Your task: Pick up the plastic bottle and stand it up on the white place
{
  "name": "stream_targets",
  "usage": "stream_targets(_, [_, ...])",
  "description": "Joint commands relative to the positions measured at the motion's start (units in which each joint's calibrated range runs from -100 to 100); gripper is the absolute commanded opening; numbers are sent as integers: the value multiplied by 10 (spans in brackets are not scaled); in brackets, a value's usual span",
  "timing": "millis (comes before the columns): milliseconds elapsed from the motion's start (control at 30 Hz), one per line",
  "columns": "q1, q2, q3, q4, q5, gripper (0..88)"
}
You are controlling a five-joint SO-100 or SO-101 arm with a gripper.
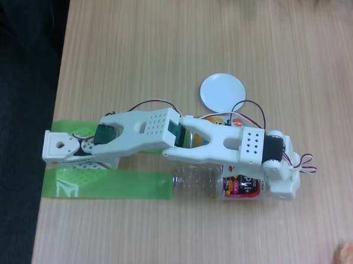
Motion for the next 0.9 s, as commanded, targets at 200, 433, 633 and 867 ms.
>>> stream_targets(200, [2, -5, -17, 4, 0, 393])
stream_targets(433, [1, -5, -17, 4, 0, 392])
stream_targets(633, [1, -4, -17, 4, 0, 329])
stream_targets(867, [1, -4, -16, 4, -2, 264])
